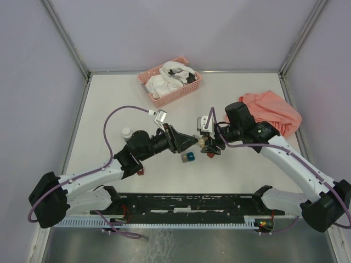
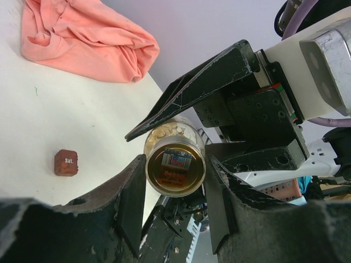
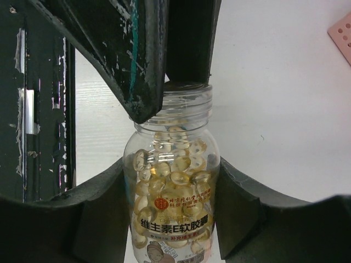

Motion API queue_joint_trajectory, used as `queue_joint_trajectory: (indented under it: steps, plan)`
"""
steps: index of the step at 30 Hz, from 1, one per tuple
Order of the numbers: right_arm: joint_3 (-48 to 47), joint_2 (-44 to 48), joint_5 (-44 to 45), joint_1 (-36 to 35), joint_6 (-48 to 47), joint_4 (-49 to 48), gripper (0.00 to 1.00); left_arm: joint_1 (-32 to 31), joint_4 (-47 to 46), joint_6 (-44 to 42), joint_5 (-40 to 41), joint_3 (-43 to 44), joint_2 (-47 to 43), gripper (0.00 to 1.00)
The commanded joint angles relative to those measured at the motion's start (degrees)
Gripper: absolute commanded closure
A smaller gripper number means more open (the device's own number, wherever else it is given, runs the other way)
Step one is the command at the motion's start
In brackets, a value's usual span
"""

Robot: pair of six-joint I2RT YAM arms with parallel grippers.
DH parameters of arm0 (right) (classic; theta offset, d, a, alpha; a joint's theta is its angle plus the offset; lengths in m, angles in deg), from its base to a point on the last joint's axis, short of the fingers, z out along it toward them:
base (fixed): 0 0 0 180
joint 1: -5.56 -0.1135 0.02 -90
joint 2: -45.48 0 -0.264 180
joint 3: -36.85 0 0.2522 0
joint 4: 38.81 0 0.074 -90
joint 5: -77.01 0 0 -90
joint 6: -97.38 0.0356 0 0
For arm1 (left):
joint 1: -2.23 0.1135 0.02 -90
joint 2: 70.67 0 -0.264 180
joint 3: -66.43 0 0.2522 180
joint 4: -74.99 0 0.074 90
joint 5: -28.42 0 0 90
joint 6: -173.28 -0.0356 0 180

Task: Sort the pills into containers
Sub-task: Screw the lid of the pill bottle onto the pill bottle.

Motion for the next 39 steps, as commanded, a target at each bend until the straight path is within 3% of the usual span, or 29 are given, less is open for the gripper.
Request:
queue_joint_trajectory:
  steps: [1,12,19,26,31,36,39]
  plan:
    - [-3.08,0.57,1.23,-0.68,-0.06,-1.16,0.93,-0.28,-0.68,-0.73,-1.56,3.13,0.5,0.73]
    - [-4.0,-0.38,3.58,-2.06,2.87,-1.91,0.93,-1.75,8.85,-3.38,-1.41,8.09,3.93,0.74]
    - [-4.64,0.38,-9.59,0.58,8.27,-2.47,0.93,-1.77,4.78,-3.31,-7.63,6.1,4.57,0.74]
    - [-6.08,-1.17,-22.32,2.05,8.12,0.63,0.95,0.1,14.48,-15.24,-16.32,8.27,1.84,0.74]
    - [-5.14,-2.31,-31.98,3.01,14.79,-3.57,0.95,3.16,16.17,-21.65,-22.05,7.41,1.3,0.74]
    - [-3.68,-2.63,-31.33,3.15,17.27,-6.76,0.95,4.92,13.27,-19.37,-21.95,7.29,0.96,0.69]
    - [-4.26,-3.03,-29.88,3.12,15.21,-4.64,0.95,4.93,12.58,-18.03,-19.31,7.16,-0.05,0.57]
